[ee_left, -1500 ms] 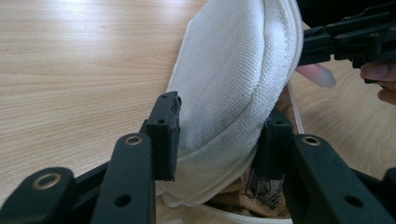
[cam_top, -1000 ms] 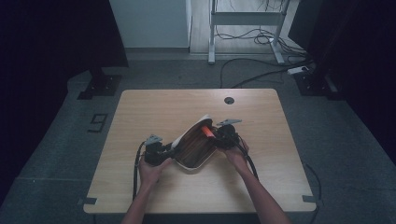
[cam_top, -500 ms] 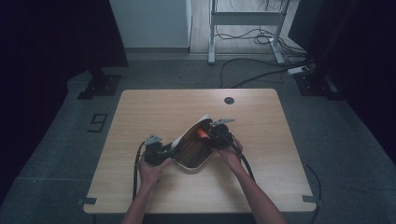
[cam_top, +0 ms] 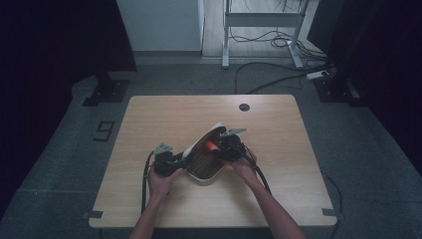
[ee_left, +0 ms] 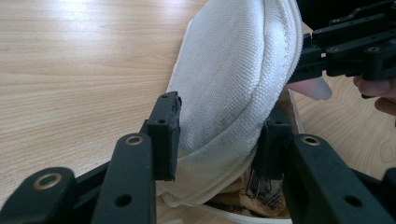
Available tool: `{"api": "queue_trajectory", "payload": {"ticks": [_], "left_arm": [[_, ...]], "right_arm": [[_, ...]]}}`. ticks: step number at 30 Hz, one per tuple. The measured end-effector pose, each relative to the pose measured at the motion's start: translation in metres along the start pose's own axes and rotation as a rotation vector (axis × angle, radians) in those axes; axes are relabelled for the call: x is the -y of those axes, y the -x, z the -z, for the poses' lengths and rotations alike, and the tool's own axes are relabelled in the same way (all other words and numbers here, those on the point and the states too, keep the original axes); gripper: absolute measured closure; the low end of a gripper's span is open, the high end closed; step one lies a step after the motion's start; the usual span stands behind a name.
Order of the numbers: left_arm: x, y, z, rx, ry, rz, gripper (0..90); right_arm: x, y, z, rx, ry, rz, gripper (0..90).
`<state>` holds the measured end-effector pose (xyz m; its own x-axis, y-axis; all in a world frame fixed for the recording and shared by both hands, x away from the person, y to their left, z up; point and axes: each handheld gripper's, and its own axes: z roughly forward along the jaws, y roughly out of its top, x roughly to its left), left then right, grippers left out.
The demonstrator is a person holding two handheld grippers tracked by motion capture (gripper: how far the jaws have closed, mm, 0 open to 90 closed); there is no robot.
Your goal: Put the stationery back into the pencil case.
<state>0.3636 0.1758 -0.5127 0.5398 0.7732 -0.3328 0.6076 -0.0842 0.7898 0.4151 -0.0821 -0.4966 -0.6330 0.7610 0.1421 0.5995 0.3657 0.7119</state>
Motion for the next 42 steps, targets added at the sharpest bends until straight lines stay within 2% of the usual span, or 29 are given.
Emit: {"api": "queue_trajectory", "payload": {"ticks": [2,12,16,20,27,31,42], "left_arm": [[0.0,0.0,0.0,0.001,0.001,0.003,58.3],[0.0,-0.001,0.0,0.001,0.004,0.005,58.6],[0.0,-0.002,0.0,0.002,0.005,0.008,58.6],[0.0,-0.002,0.001,0.004,0.005,0.01,58.6],[0.0,-0.002,0.0,0.004,0.006,0.011,58.5],[0.0,-0.002,0.001,0.004,0.006,0.012,58.5],[0.0,-0.002,0.001,0.002,0.004,0.01,58.6]], "right_arm": [[0.0,-0.004,-0.002,-0.009,-0.009,0.025,64.9],[-0.002,-0.005,-0.006,-0.024,-0.009,0.048,64.3],[-0.002,-0.002,-0.006,0.012,0.003,0.036,54.8],[-0.001,0.002,0.001,0.019,0.016,0.016,47.6],[0.007,0.01,0.018,0.008,0.048,-0.008,46.3],[0.016,0.021,0.029,0.003,0.074,-0.051,46.0],[0.028,0.033,0.044,0.02,0.11,-0.094,47.2]]}}
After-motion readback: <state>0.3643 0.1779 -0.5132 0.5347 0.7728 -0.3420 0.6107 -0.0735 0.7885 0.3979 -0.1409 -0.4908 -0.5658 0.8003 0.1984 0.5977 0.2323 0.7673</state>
